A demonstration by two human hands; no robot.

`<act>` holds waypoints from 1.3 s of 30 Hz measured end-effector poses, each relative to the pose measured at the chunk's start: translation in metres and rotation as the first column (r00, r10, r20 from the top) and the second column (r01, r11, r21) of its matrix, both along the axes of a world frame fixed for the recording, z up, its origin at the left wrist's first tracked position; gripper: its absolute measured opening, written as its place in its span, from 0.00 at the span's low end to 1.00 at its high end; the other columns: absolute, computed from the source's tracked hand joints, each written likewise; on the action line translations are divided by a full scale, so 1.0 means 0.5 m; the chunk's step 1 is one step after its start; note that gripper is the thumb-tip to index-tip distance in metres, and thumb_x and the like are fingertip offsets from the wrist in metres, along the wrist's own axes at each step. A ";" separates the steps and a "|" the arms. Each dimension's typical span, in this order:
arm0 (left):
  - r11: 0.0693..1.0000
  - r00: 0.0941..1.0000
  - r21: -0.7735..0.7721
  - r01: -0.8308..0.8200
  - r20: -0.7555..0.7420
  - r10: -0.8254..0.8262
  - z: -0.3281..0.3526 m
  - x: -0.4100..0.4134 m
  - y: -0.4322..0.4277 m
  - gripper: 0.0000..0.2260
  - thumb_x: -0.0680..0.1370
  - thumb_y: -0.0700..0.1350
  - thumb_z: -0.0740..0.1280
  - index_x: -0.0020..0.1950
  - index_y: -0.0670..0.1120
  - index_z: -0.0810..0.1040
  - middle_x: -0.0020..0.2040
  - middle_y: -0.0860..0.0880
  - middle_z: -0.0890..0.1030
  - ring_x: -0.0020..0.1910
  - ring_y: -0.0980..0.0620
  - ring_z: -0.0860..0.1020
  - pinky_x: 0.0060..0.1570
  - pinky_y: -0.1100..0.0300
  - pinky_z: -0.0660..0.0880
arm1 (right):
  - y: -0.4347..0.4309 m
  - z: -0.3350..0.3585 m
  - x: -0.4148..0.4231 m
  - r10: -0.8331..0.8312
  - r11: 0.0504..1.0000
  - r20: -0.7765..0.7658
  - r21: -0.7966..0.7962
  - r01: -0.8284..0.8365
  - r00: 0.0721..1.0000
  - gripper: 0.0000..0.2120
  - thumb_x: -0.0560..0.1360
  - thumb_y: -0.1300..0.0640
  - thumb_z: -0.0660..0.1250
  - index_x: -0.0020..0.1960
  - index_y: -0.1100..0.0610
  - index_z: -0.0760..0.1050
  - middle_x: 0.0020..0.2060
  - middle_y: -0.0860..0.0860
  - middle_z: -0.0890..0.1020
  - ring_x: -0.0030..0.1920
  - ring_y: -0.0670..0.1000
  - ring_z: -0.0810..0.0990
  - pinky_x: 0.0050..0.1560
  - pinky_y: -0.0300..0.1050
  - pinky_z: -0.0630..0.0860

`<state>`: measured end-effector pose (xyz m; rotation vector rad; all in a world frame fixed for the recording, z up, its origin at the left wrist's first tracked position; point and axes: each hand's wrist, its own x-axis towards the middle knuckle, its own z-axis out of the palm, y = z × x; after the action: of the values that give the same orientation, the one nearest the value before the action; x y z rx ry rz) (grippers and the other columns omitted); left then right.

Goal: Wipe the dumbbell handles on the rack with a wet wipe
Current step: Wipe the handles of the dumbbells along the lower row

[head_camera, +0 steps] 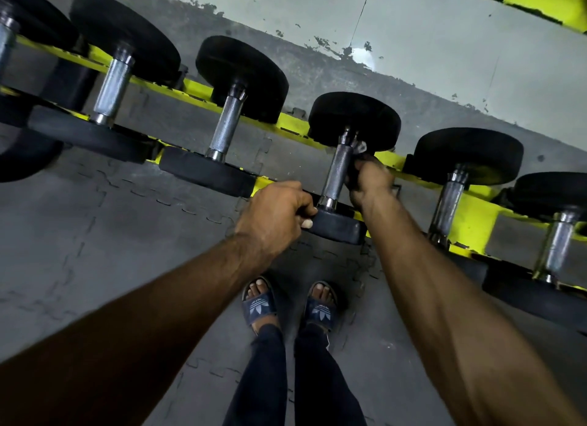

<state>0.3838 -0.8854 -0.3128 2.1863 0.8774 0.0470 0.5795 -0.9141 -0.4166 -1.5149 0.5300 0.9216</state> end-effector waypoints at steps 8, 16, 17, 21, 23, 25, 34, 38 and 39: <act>1.000 1.000 0.008 0.002 -0.008 -0.002 -0.003 0.000 -0.002 0.11 0.66 0.30 0.75 0.41 0.45 0.84 0.41 0.51 0.80 0.41 0.52 0.78 0.41 0.56 0.78 | -0.009 0.016 0.021 -0.037 0.917 -0.312 0.367 0.156 0.949 0.09 0.81 0.64 0.57 0.49 0.66 0.76 0.47 0.63 0.82 0.48 0.61 0.80 0.62 0.59 0.77; 1.000 1.000 0.007 0.013 -0.011 -0.013 -0.004 0.001 0.000 0.10 0.68 0.30 0.75 0.41 0.45 0.84 0.40 0.52 0.79 0.41 0.52 0.78 0.42 0.59 0.77 | 0.008 -0.003 0.002 -0.152 0.927 -0.302 0.286 0.241 0.941 0.09 0.79 0.69 0.56 0.45 0.62 0.74 0.40 0.57 0.81 0.41 0.54 0.79 0.54 0.45 0.80; 1.000 1.000 0.004 0.005 -0.016 -0.005 -0.004 0.001 0.001 0.10 0.68 0.31 0.74 0.41 0.45 0.84 0.40 0.53 0.78 0.41 0.53 0.77 0.41 0.62 0.74 | -0.002 0.004 0.002 -0.128 0.930 -0.288 0.297 0.216 0.949 0.09 0.79 0.70 0.57 0.44 0.62 0.74 0.37 0.56 0.81 0.40 0.52 0.79 0.46 0.44 0.82; 1.000 0.999 0.011 0.009 -0.030 -0.009 -0.004 0.002 0.003 0.09 0.68 0.32 0.75 0.42 0.45 0.85 0.40 0.54 0.77 0.41 0.54 0.76 0.40 0.64 0.70 | -0.075 0.043 -0.003 0.204 0.967 -0.163 0.191 -0.172 0.965 0.09 0.75 0.73 0.62 0.47 0.61 0.77 0.37 0.54 0.84 0.41 0.52 0.83 0.51 0.48 0.81; 1.000 1.000 0.007 0.015 -0.026 -0.015 -0.005 0.002 0.005 0.09 0.68 0.32 0.75 0.41 0.45 0.85 0.40 0.53 0.79 0.41 0.53 0.77 0.40 0.61 0.73 | -0.110 0.057 -0.003 0.459 0.888 -0.126 0.049 -0.457 0.879 0.10 0.73 0.75 0.64 0.44 0.61 0.78 0.34 0.54 0.85 0.39 0.53 0.83 0.48 0.47 0.81; 1.000 1.000 0.011 0.021 -0.024 -0.020 -0.007 0.002 0.007 0.10 0.67 0.31 0.75 0.41 0.46 0.85 0.40 0.53 0.79 0.40 0.52 0.78 0.40 0.60 0.75 | -0.112 0.056 0.005 0.548 0.833 -0.129 -0.003 -0.553 0.826 0.11 0.71 0.76 0.65 0.44 0.62 0.79 0.35 0.56 0.85 0.38 0.55 0.83 0.43 0.46 0.82; 1.000 1.000 -0.006 -0.003 -0.030 0.003 -0.003 0.002 0.002 0.10 0.68 0.31 0.75 0.41 0.46 0.84 0.40 0.53 0.79 0.41 0.52 0.79 0.42 0.55 0.79 | -0.096 0.066 0.001 0.490 0.870 0.057 -0.094 -0.484 0.870 0.08 0.68 0.73 0.73 0.43 0.62 0.80 0.41 0.59 0.84 0.39 0.56 0.83 0.42 0.49 0.84; 1.000 1.000 0.019 -0.001 -0.025 0.001 -0.003 0.001 0.000 0.09 0.68 0.32 0.75 0.41 0.45 0.85 0.40 0.53 0.78 0.41 0.52 0.77 0.42 0.57 0.77 | -0.108 0.100 -0.006 0.911 0.392 0.271 -0.339 -0.855 0.310 0.07 0.66 0.66 0.79 0.40 0.58 0.85 0.40 0.54 0.86 0.41 0.52 0.85 0.44 0.50 0.83; 1.000 1.000 0.019 -0.001 -0.028 0.002 -0.002 0.001 0.000 0.09 0.68 0.32 0.75 0.41 0.45 0.85 0.40 0.53 0.78 0.41 0.52 0.77 0.41 0.57 0.77 | -0.091 0.113 -0.004 0.938 0.258 0.326 -0.419 -0.871 0.122 0.06 0.67 0.65 0.79 0.42 0.57 0.86 0.39 0.52 0.86 0.42 0.50 0.85 0.45 0.48 0.83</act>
<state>0.3842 -0.8855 -0.3138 2.2089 0.8978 0.0259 0.5777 -0.9596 -0.3600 -2.1227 -0.9972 1.2973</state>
